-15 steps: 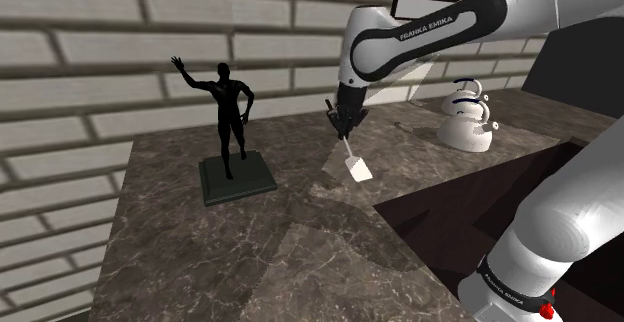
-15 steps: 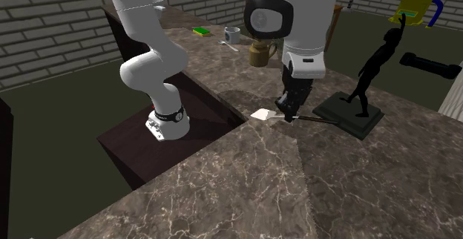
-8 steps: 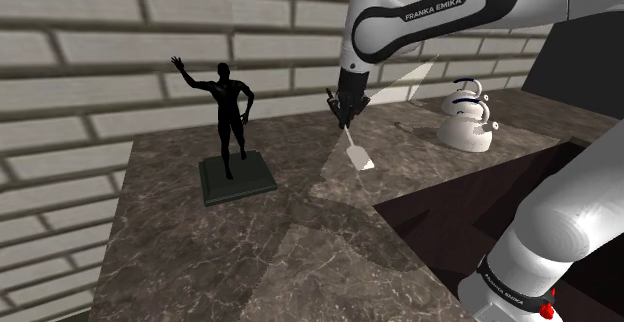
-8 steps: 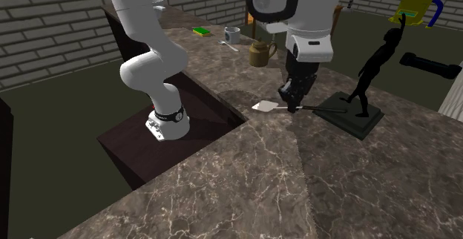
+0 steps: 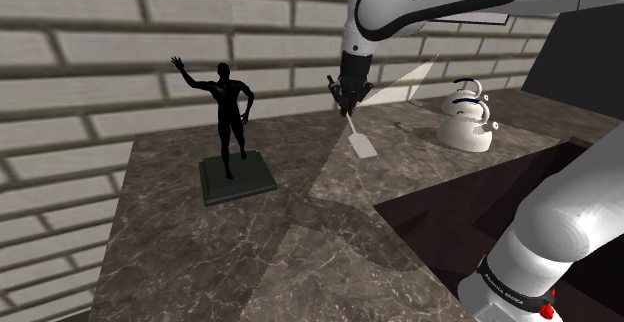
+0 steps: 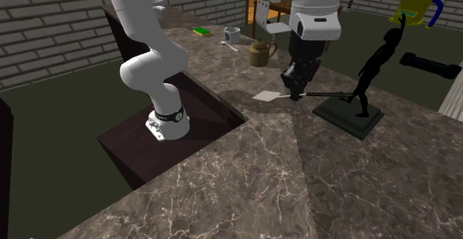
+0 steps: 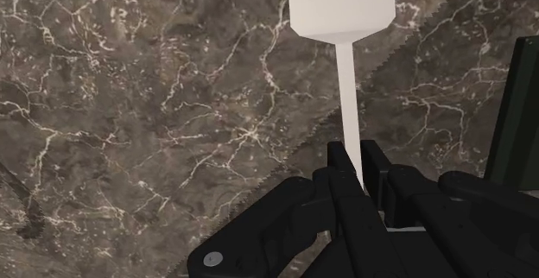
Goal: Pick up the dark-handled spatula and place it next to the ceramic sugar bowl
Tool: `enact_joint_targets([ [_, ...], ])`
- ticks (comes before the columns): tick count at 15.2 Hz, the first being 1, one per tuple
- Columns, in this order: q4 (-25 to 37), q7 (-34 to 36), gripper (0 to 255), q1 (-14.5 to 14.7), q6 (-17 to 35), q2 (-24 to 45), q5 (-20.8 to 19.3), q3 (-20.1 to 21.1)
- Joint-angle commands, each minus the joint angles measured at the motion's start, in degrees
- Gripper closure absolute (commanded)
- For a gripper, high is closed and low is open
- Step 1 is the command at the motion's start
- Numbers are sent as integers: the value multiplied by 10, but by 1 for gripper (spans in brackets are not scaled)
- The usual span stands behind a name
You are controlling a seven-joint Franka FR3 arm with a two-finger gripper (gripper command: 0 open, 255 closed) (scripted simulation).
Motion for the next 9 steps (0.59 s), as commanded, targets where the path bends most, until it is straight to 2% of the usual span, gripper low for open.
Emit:
enact_joint_targets([
  [1, 15, -2, 255, -1, -17, -2, 0, -2],
  [5, 41, -3, 255, -1, -44, -3, 0, -3],
  [9, -13, 29, 255, 19, -49, -64, 18, 18],
])
